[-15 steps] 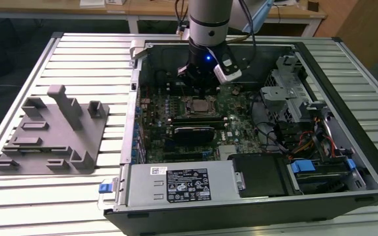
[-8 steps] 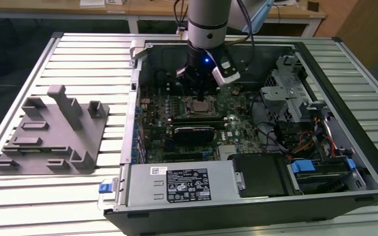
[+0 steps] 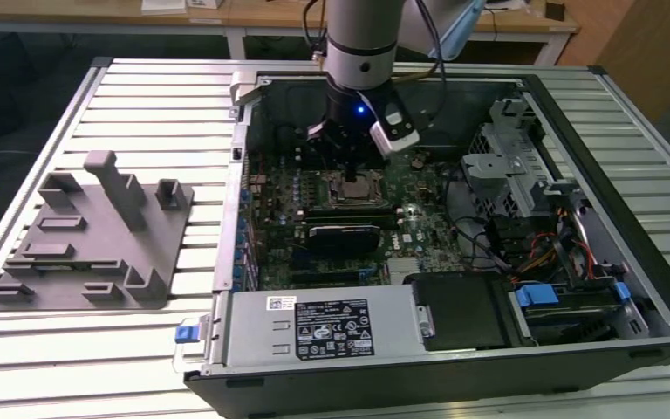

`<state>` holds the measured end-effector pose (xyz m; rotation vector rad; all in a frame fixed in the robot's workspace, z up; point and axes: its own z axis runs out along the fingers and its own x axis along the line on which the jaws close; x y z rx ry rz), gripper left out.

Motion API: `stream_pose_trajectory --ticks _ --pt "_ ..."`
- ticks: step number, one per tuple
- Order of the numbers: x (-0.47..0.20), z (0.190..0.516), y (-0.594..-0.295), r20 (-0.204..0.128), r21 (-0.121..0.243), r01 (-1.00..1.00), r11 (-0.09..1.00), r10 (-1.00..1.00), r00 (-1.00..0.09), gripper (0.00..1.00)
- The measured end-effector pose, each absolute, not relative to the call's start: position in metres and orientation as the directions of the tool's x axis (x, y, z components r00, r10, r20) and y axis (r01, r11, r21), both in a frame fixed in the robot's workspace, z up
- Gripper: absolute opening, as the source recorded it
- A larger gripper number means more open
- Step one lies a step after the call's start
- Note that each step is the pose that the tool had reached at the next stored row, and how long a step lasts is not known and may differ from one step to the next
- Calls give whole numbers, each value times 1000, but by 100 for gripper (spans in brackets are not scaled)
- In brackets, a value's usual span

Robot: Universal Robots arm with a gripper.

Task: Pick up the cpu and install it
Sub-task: 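Close the cpu cover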

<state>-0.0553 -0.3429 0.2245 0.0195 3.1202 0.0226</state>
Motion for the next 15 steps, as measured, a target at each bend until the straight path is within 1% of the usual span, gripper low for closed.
stream_pose_trajectory --ticks 15 --pt "-66 216 -344 -21 15 12 1000 13 -1000 11"
